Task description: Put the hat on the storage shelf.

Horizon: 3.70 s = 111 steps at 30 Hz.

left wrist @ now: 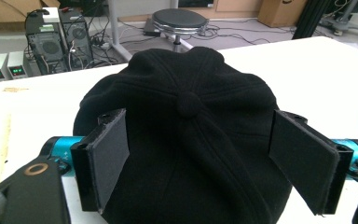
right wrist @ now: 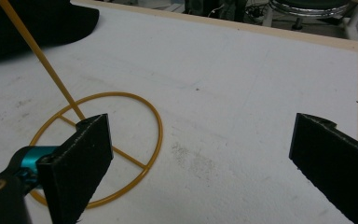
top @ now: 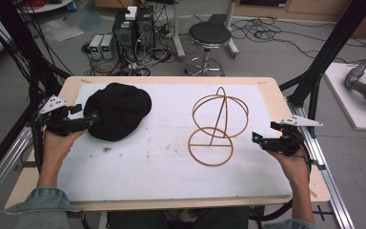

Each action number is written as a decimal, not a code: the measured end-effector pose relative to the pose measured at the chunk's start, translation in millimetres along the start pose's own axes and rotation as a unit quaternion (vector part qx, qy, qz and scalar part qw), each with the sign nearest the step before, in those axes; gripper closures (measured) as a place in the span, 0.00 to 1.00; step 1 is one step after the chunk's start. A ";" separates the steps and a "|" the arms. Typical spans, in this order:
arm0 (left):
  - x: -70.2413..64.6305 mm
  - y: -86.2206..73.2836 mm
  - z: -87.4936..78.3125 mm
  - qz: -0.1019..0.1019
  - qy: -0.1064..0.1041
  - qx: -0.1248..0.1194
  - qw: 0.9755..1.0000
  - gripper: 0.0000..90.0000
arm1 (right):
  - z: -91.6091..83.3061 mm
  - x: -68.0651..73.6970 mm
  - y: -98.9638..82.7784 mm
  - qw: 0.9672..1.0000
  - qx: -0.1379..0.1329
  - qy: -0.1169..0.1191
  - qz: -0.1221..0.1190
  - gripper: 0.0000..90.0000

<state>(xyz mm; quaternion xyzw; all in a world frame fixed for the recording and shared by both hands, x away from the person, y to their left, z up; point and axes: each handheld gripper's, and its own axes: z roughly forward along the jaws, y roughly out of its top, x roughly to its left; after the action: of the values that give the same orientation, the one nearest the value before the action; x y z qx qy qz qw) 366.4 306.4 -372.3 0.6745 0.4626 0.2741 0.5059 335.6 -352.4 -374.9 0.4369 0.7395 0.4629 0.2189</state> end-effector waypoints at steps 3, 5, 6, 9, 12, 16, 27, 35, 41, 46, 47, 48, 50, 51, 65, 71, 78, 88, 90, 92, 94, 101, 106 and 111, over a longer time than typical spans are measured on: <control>-0.9 0.8 0.6 0.002 -0.001 -0.002 1.000 0.23 | -0.8 0.5 -1.3 1.000 0.002 0.000 0.001 0.06; -2.4 1.8 1.3 0.007 -0.002 -0.006 1.000 0.23 | -1.7 1.0 -1.1 1.000 0.001 0.000 0.000 0.06; -2.8 2.9 2.4 0.006 -0.004 -0.008 1.000 0.23 | -1.8 1.6 -1.2 1.000 -0.001 0.000 0.000 0.06; -2.4 3.8 4.5 0.005 -0.006 -0.006 1.000 0.23 | -2.3 3.4 -2.3 1.000 0.002 0.004 -0.003 0.06; -2.7 4.1 8.9 0.002 -0.006 -0.007 1.000 0.23 | -4.5 3.7 -4.8 1.000 0.003 0.003 -0.006 0.06; -1.7 4.2 15.7 0.001 -0.008 -0.014 1.000 0.23 | -7.3 4.6 -7.7 1.000 -0.001 0.008 0.004 0.06; -0.7 0.8 40.2 0.006 -0.008 -0.019 1.000 0.23 | -11.2 11.0 -19.1 1.000 0.005 0.021 0.007 0.06; 5.9 -5.7 53.9 0.008 0.017 -0.019 1.000 0.23 | -15.2 14.4 -24.4 1.000 0.012 0.023 0.003 0.06; 6.2 -10.2 61.6 0.015 0.012 -0.003 1.000 0.23 | -13.2 17.9 -25.3 0.999 0.018 0.028 -0.006 0.06; 4.5 -13.8 68.5 0.024 0.019 0.008 0.999 0.24 | -14.7 20.1 -26.2 0.999 0.017 0.039 -0.005 0.06; 3.7 -14.8 70.4 0.029 0.023 0.013 0.999 0.24 | -15.1 20.4 -26.3 0.999 0.017 0.039 -0.003 0.06; 2.9 -15.9 72.3 0.032 0.025 0.016 0.999 0.24 | -15.4 20.5 -26.5 0.999 0.017 0.039 -0.003 0.06; 2.0 -17.3 75.1 0.033 0.024 0.020 0.999 0.24 | -16.0 20.3 -26.7 0.999 0.016 0.038 -0.006 0.06; 1.5 -17.6 76.0 0.032 0.025 0.022 0.999 0.25 | -16.5 20.5 -26.9 0.999 0.017 0.038 -0.004 0.06; 1.0 -22.5 84.4 0.029 0.022 0.042 0.998 0.47 | -18.9 20.1 -29.2 0.999 0.017 0.039 0.000 0.06; 1.3 -23.5 85.0 0.028 0.014 0.045 0.999 0.61 | -19.1 20.9 -28.8 0.999 0.016 0.039 0.002 0.06; 0.0 -23.7 84.9 0.039 0.017 0.050 0.998 0.73 | -18.7 21.2 -28.8 0.999 0.016 0.040 0.000 0.06; -3.7 -14.3 73.6 0.054 0.008 0.011 0.998 0.77 | -19.3 20.6 -28.6 0.999 0.014 0.041 0.001 0.06; -4.7 -10.9 68.8 0.052 0.004 -0.005 0.999 0.77 | -19.2 20.5 -28.4 0.999 0.015 0.041 0.003 0.06; -5.2 -8.1 65.0 0.047 0.002 -0.018 0.999 0.77 | -18.8 20.0 -28.0 0.999 0.014 0.041 0.002 0.06; -5.9 -5.6 61.2 0.047 -0.001 -0.028 0.999 0.77 | -18.0 19.9 -27.2 0.999 0.012 0.044 0.004 0.06; -9.8 1.0 51.6 0.043 -0.017 -0.058 0.997 0.77 | -15.3 19.7 -26.0 0.999 0.011 0.047 0.006 0.06; -14.7 10.4 43.1 0.044 -0.028 -0.080 0.995 0.77 | -14.3 19.5 -25.5 0.999 0.012 0.049 0.003 0.06; -23.2 19.4 34.8 0.057 -0.034 -0.099 0.993 0.78 | -12.4 18.9 -25.3 0.999 0.009 0.052 0.003 0.06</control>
<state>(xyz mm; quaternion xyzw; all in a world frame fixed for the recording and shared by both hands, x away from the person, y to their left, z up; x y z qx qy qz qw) 392.5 269.4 -363.6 0.6552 0.3764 0.3234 0.5695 305.5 -347.2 -389.6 0.4165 0.7527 0.4789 0.1751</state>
